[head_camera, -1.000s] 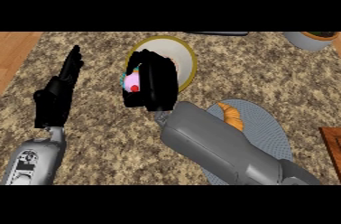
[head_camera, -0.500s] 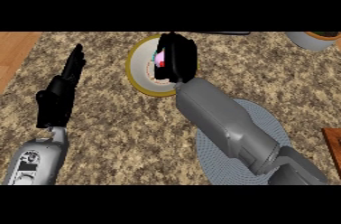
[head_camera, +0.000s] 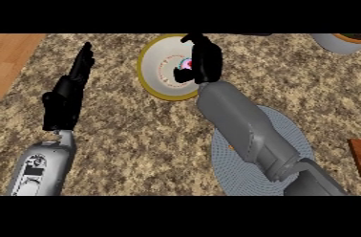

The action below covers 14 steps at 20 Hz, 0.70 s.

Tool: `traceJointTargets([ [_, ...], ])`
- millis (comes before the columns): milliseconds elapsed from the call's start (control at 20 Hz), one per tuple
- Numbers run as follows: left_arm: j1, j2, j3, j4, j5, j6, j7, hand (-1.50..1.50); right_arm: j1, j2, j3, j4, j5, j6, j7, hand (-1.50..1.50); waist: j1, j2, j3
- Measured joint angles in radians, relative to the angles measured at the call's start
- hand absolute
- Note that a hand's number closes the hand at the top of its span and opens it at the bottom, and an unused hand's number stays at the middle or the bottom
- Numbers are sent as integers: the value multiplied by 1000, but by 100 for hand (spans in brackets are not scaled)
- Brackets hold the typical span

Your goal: Pick the cupcake from the placemat and place it in the bowl

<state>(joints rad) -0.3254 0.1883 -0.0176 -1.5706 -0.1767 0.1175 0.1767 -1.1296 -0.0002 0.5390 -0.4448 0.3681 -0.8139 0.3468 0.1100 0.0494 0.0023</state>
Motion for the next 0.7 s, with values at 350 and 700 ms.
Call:
traceJointTargets([
  [350,11,6,6,-10,6,-8,-2,0,22,-1,-136,-9,-149,49,-258,-150,4,-2,1],
  [700,35,17,18,-28,8,-13,7,0,45,-17,-291,16,-284,97,-498,-150,-16,-12,1],
])
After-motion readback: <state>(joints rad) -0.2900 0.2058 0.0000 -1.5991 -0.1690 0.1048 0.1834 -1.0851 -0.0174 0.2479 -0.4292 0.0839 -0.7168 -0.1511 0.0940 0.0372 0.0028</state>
